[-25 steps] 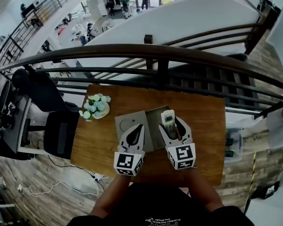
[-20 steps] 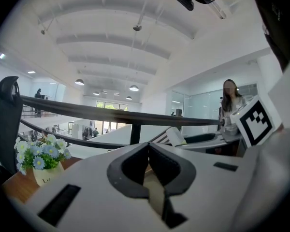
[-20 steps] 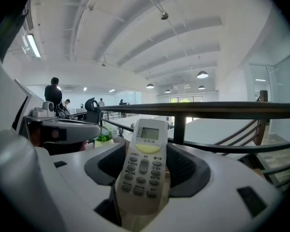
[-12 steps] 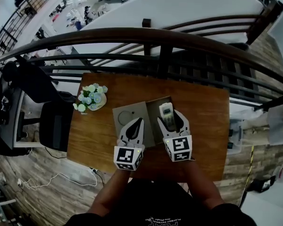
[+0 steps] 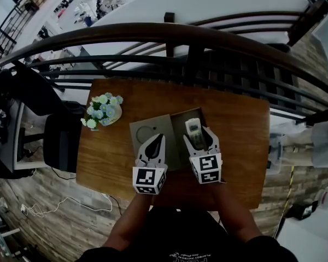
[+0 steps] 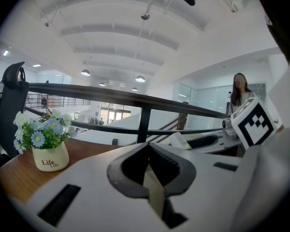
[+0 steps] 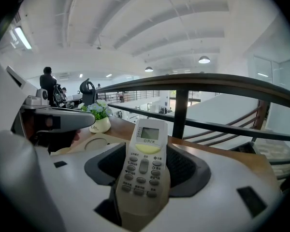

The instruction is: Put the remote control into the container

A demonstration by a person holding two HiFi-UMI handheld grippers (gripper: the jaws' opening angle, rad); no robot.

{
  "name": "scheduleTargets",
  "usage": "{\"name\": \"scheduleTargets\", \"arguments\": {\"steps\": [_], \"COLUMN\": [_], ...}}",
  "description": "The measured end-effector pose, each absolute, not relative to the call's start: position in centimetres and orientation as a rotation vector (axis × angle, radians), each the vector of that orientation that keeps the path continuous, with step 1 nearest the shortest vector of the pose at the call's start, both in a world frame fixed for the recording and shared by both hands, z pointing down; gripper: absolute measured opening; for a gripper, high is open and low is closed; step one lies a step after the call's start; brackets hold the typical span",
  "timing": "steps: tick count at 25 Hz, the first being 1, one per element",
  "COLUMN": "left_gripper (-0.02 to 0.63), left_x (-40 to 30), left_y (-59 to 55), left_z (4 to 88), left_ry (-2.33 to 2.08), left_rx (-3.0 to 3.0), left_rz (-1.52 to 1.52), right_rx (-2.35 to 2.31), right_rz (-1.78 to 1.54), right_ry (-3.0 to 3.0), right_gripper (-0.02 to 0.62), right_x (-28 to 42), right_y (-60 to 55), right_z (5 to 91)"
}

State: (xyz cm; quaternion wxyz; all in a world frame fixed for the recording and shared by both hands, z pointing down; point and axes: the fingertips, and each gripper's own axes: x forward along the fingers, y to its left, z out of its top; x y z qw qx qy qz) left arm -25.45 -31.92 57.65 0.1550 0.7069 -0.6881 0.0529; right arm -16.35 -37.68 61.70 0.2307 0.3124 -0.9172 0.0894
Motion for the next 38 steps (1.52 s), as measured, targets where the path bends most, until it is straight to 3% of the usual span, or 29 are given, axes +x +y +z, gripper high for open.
{"name": "scheduleTargets", "arguments": {"steps": [38], "left_gripper": [0.006], "left_x": [-27.2], "left_y": [-31.7], "left_z": [62.2], "left_ry": [-1.932], "left_rx": [1.909], "left_rz": [0.19], "right_rx": [0.77], "right_rz": [0.432], "right_ry": [-2.214], "right_gripper": [0.275], "right_x": [-18.0], "right_y": [-39.4], "right_z": [72.1]}}
